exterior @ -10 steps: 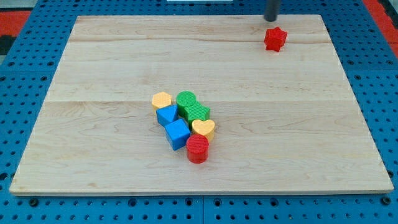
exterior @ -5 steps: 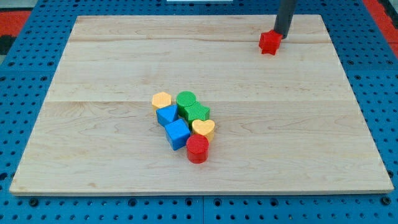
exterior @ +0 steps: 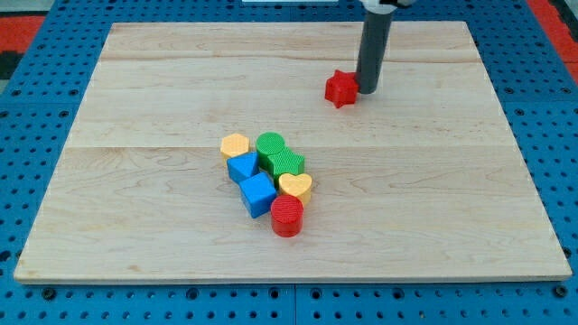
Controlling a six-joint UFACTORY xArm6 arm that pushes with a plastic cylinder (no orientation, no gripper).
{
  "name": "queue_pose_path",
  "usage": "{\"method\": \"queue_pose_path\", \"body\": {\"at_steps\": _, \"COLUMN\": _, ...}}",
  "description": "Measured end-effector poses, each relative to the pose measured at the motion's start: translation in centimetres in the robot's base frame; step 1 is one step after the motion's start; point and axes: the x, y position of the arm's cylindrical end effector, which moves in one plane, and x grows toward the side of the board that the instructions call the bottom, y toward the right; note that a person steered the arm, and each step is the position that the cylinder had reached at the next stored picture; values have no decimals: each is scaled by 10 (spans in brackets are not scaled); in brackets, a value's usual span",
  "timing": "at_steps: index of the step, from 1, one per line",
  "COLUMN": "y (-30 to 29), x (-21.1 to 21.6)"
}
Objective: Push red star towards yellow hexagon
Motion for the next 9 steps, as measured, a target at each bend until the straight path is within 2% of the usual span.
{"method": "queue_pose_path", "body": {"at_steps": 2, "y": -39, "x": -12}}
{"method": "queue_pose_path", "body": {"at_steps": 4, "y": -104, "x": -5}}
{"method": "queue_pose_path", "body": {"at_steps": 5, "y": -117, "x": 3}}
{"method": "queue_pose_path", "body": {"at_steps": 6, "y": -89, "x": -22}}
{"method": "queue_pose_path", "body": {"at_steps": 9, "y": -169, "x": -22}}
